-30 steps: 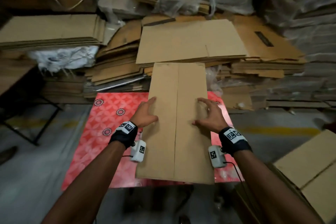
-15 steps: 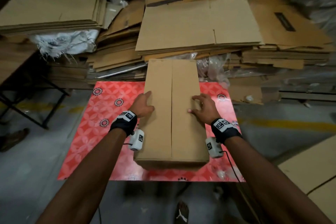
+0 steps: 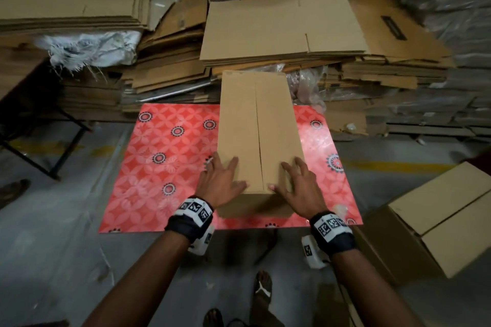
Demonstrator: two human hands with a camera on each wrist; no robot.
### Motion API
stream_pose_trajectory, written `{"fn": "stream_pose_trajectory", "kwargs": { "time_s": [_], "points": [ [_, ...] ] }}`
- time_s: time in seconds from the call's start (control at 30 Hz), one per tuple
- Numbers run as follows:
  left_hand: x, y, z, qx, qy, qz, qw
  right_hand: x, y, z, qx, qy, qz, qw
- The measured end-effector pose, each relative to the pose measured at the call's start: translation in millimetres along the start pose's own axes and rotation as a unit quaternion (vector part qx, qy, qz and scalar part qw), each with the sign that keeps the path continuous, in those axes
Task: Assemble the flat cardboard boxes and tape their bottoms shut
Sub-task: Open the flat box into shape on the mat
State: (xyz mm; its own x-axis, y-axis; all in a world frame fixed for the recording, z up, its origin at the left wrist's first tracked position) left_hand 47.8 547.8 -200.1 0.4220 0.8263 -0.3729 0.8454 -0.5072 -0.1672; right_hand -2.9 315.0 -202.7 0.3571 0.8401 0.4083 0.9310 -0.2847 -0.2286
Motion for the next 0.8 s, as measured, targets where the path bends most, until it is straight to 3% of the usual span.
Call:
{"fn": "stream_pose_trajectory", "kwargs": {
  "time_s": [0.33,0.5,0.63,0.8],
  "points": [
    [-11,-25,15,-0.004,0.031,0.008,0.999,-13,-23,30,-0.022,-0.090,0.015,0.996],
    [-13,-26,13,-0.021,0.103,0.022,0.994,-4,-29,26,-0.046,-0.131,0.024,0.990],
    [-11,-23,14,-0.019,0.140,0.039,0.989,-2,-29,27,-0.053,-0.132,0.022,0.990],
    [-6,-15,14,-0.021,0.108,0.041,0.993,-2,-21,28,-0.048,-0.119,0.021,0.992]
  ]
}}
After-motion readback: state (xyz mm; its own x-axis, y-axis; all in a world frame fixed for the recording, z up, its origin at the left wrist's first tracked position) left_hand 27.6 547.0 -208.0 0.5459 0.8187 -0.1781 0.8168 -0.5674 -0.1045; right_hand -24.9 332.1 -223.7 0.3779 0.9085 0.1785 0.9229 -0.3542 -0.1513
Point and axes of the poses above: each hand's wrist, its own y-axis towards the middle knuckle, its own z-axis out of the palm, x = y × z, the point moved 6 cm from there along y, towards the middle knuckle, and after that the axes turned 15 degrees about z, right-handed, at the moved point
